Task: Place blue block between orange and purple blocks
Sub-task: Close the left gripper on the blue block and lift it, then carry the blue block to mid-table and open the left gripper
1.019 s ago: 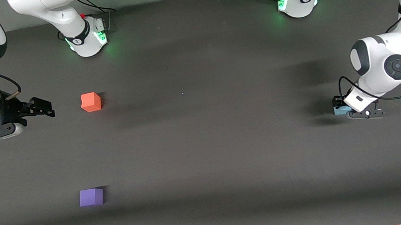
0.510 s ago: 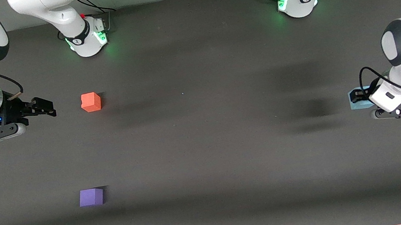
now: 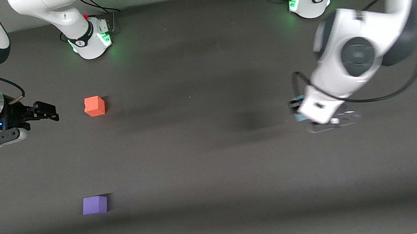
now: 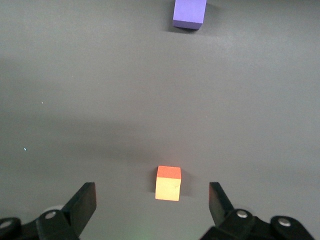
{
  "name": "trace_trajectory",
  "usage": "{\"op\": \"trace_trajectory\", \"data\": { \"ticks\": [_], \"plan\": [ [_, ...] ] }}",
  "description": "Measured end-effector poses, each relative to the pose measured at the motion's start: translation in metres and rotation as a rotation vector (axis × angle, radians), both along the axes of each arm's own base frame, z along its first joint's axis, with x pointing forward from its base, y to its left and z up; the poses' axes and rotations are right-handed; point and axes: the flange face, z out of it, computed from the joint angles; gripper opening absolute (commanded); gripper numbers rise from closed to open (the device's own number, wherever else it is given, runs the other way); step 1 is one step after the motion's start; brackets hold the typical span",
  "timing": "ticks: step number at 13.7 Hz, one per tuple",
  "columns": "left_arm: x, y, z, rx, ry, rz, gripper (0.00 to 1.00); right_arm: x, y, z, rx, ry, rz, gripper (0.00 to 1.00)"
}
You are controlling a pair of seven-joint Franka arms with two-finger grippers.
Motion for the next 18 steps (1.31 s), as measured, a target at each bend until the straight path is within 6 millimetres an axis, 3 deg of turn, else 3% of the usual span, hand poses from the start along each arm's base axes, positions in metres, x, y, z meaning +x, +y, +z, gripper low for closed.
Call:
{"op": "trace_trajectory", "data": {
  "ticks": [3, 5, 7, 8, 10, 13, 17, 18],
  "plan": [
    [-0.028, -0.127, -0.017, -0.022, -0.008, 0.058, 0.42, 0.001, 0.000, 0.000, 0.000, -0.005, 0.000, 1.00],
    [-0.058, -0.201, -0.038, -0.034, -0.012, 0.042, 0.42, 0.001, 0.000, 0.000, 0.000, -0.008, 0.000, 1.00],
    [-0.088, -0.257, -0.067, -0.050, -0.041, 0.006, 0.42, 0.001, 0.000, -0.001, 0.000, -0.006, 0.000, 1.00],
    [-0.100, -0.276, -0.084, -0.047, -0.058, -0.008, 0.42, 0.001, 0.000, -0.001, 0.000, -0.006, 0.000, 1.00],
    [-0.112, -0.295, -0.125, -0.022, -0.085, -0.021, 0.42, 0.001, 0.000, -0.002, 0.000, -0.006, 0.000, 1.00],
    [-0.117, -0.302, -0.185, 0.019, -0.090, -0.033, 0.42, 0.000, 0.000, -0.002, 0.000, -0.006, 0.000, 1.00],
    [-0.132, -0.312, -0.231, 0.042, -0.110, -0.057, 0.44, 0.000, -0.002, -0.002, 0.000, -0.004, -0.004, 1.00],
    [-0.132, -0.313, -0.238, 0.043, -0.116, -0.061, 0.52, 0.000, -0.003, -0.002, 0.000, -0.004, -0.006, 1.00]
  ]
}}
